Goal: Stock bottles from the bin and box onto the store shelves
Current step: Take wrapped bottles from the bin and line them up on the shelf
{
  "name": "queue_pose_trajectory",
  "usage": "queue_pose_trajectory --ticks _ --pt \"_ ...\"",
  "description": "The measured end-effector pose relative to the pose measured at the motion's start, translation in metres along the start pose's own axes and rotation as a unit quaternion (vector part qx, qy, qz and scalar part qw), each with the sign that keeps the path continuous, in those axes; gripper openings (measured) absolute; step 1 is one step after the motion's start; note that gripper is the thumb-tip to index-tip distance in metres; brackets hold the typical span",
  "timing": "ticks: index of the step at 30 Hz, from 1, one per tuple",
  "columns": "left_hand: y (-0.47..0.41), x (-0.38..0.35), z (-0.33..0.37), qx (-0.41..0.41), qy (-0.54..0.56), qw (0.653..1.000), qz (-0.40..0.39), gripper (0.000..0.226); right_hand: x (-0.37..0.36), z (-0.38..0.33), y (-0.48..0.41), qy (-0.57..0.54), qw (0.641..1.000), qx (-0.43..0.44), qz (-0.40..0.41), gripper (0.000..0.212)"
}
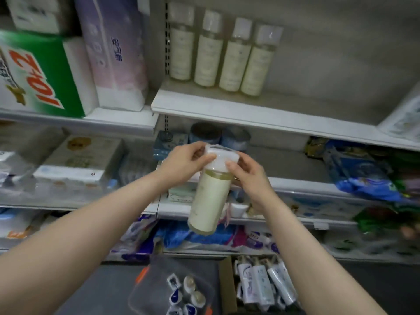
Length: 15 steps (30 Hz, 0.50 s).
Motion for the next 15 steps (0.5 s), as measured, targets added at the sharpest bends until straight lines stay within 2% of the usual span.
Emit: queue_pose_trajectory --ticks 3,9,15 --pt "-0.032 0.004 0.036 -0.02 0.018 0.999 0.027 0.046 0.03 -0.04 -0.005 -0.011 0.999 0.033 0.001 0.032" --pt "-0.095 0.001 0.098 -0.024 0.066 0.994 0.081 0.066 0.092 -0.113 -0.022 0.0 0.995 0.101 0.005 0.03" --pt "-0.148 -0.005 0.136 -0.043 0.1 0.985 0.133 0.048 0.138 -0.169 -0.043 0.01 0.989 0.145 -0.012 0.035"
Point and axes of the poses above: each hand's wrist, its own y-axis away from the middle knuckle, its own x-axis out of the back of the hand, z = x × y, the point moved 6 cm from there along -y, towards the middle knuckle, and after that the axes turned 10 degrees about -x, right-handed, at the moved point
